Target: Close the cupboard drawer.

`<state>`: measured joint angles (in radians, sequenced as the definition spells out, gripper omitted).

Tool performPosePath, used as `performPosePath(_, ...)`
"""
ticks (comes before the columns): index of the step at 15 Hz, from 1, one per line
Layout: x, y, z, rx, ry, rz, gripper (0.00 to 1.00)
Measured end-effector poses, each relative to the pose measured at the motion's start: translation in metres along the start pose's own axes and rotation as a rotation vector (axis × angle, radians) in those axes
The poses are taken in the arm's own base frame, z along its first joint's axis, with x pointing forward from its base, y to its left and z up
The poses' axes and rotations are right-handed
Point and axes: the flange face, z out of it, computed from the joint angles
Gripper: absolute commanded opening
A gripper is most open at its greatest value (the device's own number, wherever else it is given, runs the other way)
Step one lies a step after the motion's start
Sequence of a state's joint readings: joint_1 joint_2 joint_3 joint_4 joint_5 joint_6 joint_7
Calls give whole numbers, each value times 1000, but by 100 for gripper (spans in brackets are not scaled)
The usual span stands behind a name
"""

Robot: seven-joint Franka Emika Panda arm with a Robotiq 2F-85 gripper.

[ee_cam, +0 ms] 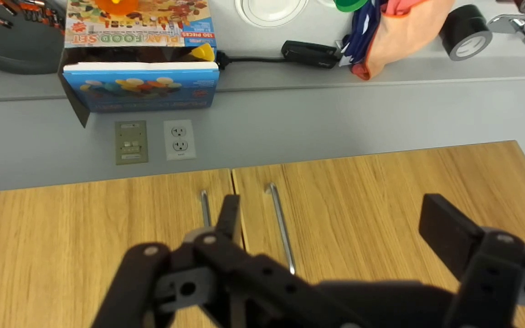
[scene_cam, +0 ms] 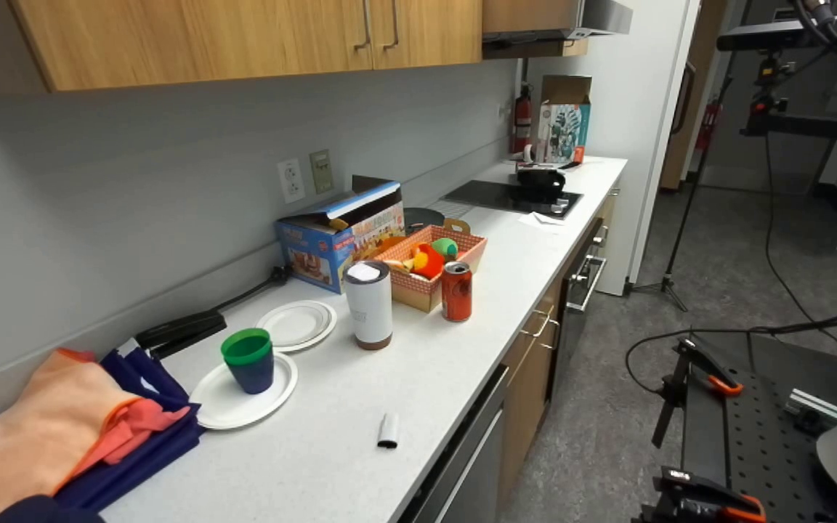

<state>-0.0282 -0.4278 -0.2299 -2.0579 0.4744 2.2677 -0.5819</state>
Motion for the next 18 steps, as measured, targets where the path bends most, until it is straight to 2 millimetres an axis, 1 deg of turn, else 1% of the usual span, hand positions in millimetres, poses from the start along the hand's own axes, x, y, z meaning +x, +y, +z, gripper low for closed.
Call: performPosePath(18,0,0,0,0,0,0,100)
